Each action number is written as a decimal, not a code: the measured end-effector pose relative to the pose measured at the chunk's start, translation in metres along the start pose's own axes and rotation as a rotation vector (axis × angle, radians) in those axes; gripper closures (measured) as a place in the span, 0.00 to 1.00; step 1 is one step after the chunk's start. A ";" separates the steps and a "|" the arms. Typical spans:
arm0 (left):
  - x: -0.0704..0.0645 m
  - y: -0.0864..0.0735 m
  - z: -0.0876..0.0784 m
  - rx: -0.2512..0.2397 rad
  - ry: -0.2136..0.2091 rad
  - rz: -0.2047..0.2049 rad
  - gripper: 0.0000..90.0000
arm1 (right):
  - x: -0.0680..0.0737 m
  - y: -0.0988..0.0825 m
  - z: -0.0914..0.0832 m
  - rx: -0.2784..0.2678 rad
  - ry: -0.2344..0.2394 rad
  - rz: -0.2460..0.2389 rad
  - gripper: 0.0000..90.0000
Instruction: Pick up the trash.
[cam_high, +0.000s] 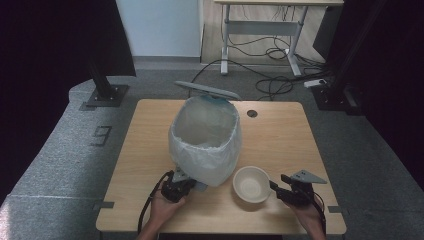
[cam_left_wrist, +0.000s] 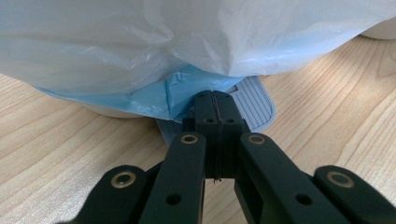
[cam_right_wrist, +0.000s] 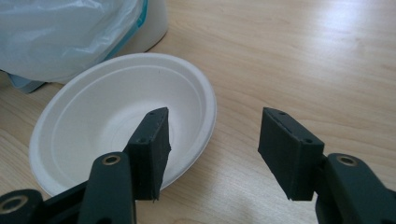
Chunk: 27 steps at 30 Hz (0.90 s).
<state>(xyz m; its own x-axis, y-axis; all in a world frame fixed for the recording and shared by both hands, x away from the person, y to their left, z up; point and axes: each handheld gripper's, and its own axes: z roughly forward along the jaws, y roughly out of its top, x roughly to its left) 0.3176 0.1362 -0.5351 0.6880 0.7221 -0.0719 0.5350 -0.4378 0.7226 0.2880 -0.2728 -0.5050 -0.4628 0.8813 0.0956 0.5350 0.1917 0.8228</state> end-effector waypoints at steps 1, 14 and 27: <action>0.000 0.000 0.000 0.000 0.000 0.000 1.00 | 0.000 0.000 0.001 0.007 0.002 0.003 0.47; 0.000 0.000 0.000 -0.001 -0.001 0.002 1.00 | 0.005 -0.004 0.019 0.050 0.014 0.015 0.50; 0.000 0.000 0.000 -0.002 0.000 0.005 1.00 | 0.000 -0.008 0.027 0.079 0.041 0.088 0.63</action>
<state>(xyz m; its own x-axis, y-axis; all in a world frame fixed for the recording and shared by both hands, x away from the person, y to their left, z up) 0.3173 0.1362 -0.5353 0.6906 0.7201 -0.0679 0.5303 -0.4403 0.7245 0.3030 -0.2626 -0.5265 -0.4395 0.8780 0.1893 0.6279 0.1497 0.7637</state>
